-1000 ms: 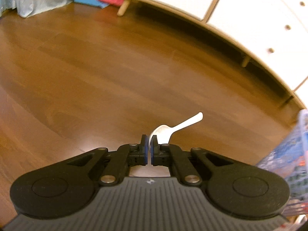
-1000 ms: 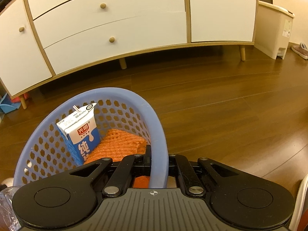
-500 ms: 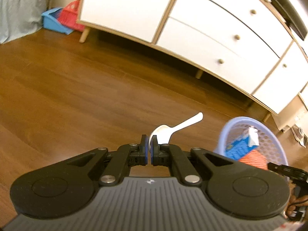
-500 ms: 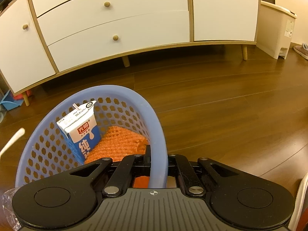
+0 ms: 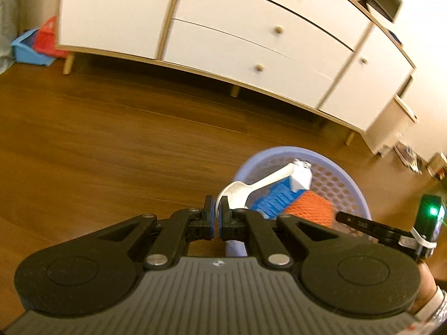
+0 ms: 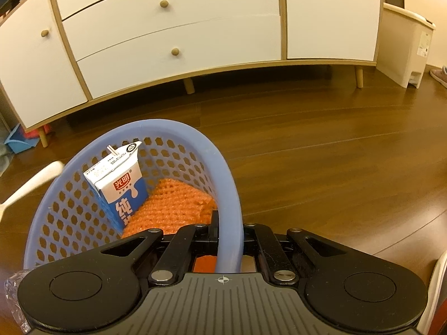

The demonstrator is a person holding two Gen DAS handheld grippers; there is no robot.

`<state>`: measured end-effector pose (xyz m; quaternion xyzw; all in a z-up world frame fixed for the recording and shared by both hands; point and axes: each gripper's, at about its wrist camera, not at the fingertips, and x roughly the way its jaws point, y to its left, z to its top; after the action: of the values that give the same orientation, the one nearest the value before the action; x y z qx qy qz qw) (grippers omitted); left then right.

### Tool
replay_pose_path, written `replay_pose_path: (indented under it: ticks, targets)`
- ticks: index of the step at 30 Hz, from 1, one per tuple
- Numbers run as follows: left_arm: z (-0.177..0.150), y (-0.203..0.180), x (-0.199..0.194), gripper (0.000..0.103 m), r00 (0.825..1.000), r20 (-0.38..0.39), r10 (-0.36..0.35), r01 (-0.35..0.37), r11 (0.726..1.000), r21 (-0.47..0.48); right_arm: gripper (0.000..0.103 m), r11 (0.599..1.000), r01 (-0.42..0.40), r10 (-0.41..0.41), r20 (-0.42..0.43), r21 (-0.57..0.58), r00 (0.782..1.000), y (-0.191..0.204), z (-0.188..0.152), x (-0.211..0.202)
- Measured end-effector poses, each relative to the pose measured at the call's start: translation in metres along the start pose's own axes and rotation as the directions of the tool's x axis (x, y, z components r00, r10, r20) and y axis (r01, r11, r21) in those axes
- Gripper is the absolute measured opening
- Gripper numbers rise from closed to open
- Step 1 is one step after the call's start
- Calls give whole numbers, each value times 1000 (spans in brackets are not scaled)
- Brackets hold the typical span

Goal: Collect trash
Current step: 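Carry the spoon with the left tool and release it into the wastebasket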

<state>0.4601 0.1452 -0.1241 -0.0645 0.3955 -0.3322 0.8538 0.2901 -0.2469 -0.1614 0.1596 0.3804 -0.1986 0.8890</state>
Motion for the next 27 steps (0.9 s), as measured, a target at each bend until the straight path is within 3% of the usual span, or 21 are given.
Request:
replay_pose_path:
  ticks: [10, 12, 15, 27]
  targets:
    - [-1, -44, 27, 0, 989, -94, -112, 124, 983, 133, 1, 999, -20, 20, 10, -25, 1000, -3, 1, 4]
    - [-4, -56, 32, 3, 989, -103, -104, 121, 979, 166, 1, 999, -21, 21, 10, -26, 1000, -4, 1, 4]
    - [-5, -63, 38, 15, 991, -102, -83, 101, 979, 179, 1, 999, -24, 24, 5, -23, 1000, -7, 1, 5]
    - [-2, -44, 41, 15, 994, -103, -30, 44, 988, 145, 1, 1000, -18, 18, -3, -17, 1000, -3, 0, 4]
